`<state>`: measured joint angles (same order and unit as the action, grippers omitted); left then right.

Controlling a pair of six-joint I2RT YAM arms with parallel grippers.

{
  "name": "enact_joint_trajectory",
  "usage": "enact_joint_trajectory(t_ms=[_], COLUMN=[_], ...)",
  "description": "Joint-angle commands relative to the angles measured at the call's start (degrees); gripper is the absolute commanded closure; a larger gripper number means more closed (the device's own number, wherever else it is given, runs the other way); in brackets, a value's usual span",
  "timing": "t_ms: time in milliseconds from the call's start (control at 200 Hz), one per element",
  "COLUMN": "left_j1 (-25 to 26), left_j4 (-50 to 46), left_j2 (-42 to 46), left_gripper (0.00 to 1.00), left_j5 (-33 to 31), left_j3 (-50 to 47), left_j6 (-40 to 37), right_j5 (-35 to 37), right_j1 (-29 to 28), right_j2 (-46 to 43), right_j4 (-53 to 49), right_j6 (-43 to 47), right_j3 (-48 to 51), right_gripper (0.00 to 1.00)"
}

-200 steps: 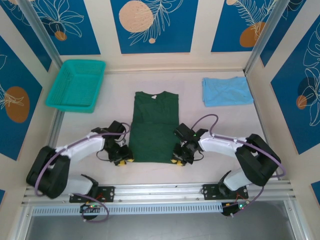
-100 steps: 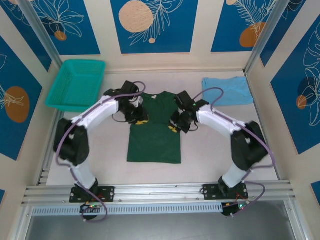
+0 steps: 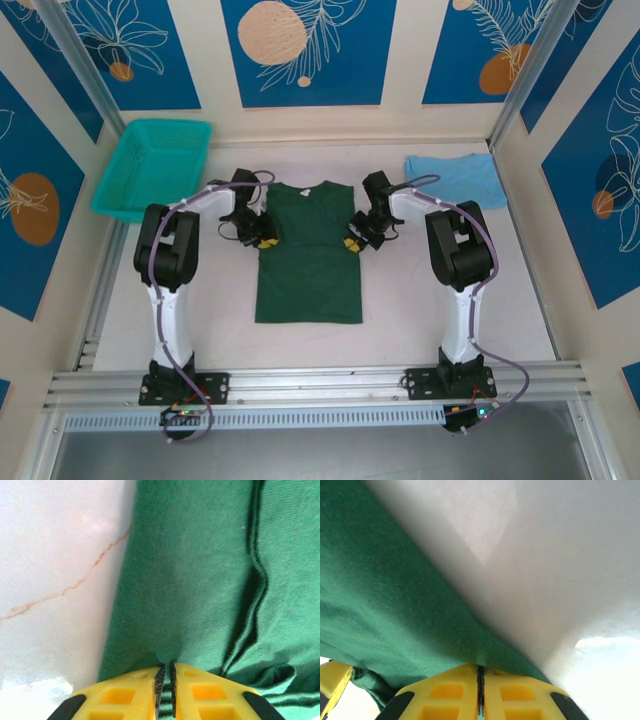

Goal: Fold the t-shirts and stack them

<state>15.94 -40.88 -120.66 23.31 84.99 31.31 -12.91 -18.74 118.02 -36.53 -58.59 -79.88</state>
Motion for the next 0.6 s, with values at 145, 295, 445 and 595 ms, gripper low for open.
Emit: enact_joint_trajectory(t_ms=[145, 295, 445, 595], left_j1=[-1.81, -2.99, -3.52, -3.54], left_j4=[-5.15, -8.54, -8.02, -4.12], left_j2=[4.76, 14.12, 23.42, 32.81], left_gripper=[0.68, 0.46, 0.37, 0.34], left_j5=[-4.56, -4.14, 1.0, 6.4], left_j3=[-0.58, -1.89, -14.29, -31.3], left_j6=[-0.75, -1.65, -1.41, 1.38], right_j5=[1.65, 2.08, 1.26, 2.88], right_j1=[1.74, 1.42, 0.43, -5.24], right_j2=[-5.82, -17.14, -28.57, -37.93], right_j4=[0.08, 7.2, 13.82, 13.71], right_j6=[2.46, 1.75, 1.54, 1.86], right_j3=[4.43, 13.25, 28.04, 39.79], right_gripper=[0.85, 0.56, 0.41, 0.34])
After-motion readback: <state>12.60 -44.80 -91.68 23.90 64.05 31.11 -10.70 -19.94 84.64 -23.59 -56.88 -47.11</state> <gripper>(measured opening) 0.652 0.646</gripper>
